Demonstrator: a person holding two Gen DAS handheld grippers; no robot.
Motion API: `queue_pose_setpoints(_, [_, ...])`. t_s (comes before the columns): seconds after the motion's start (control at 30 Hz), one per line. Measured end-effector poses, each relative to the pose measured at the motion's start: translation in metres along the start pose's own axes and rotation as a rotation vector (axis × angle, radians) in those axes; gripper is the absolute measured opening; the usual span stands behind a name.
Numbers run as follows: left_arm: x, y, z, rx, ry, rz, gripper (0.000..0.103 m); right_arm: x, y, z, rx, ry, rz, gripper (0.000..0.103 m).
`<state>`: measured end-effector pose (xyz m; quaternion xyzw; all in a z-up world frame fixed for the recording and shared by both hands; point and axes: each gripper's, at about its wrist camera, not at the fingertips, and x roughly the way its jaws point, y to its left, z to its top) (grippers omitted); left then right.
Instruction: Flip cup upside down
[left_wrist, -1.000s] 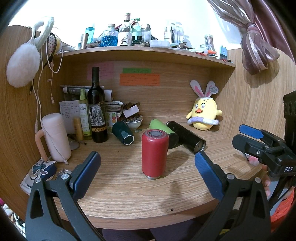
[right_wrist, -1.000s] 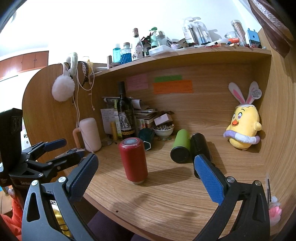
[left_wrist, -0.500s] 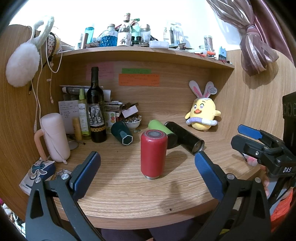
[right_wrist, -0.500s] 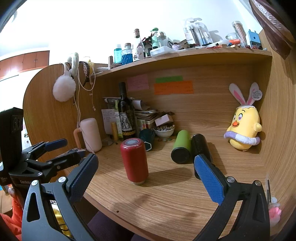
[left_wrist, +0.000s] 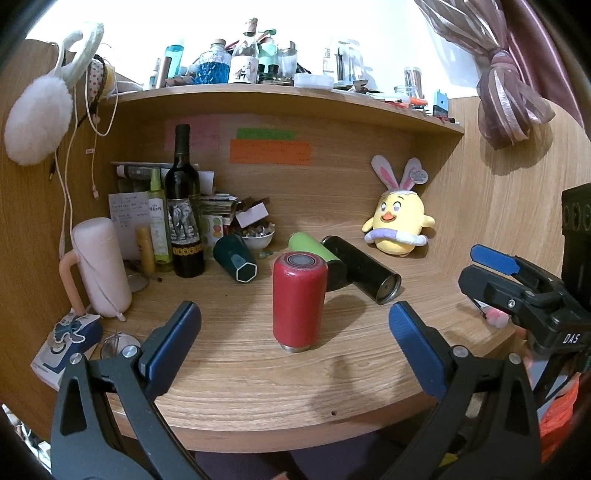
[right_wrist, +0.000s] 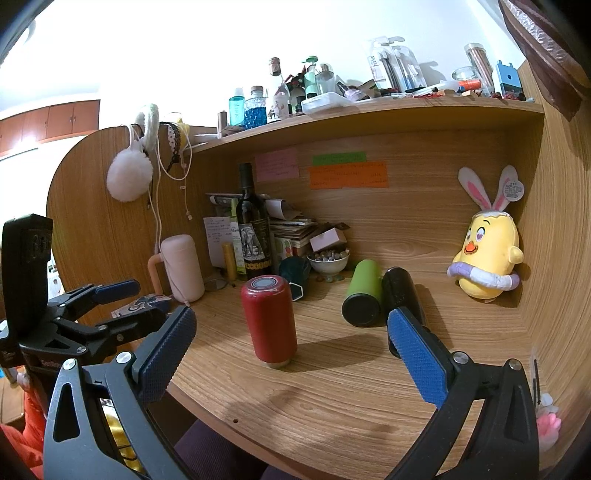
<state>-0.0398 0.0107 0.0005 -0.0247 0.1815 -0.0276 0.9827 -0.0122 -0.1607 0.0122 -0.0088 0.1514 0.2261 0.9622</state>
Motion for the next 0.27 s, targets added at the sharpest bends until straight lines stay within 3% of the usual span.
queue_pose_setpoints(0.27, [-0.0023, -0.0004, -0.0023, 0.009, -0.009, -0.015, 0.103, -0.0005, 0.0012, 0.0008, -0.001, 0.002, 0.005, 0.103])
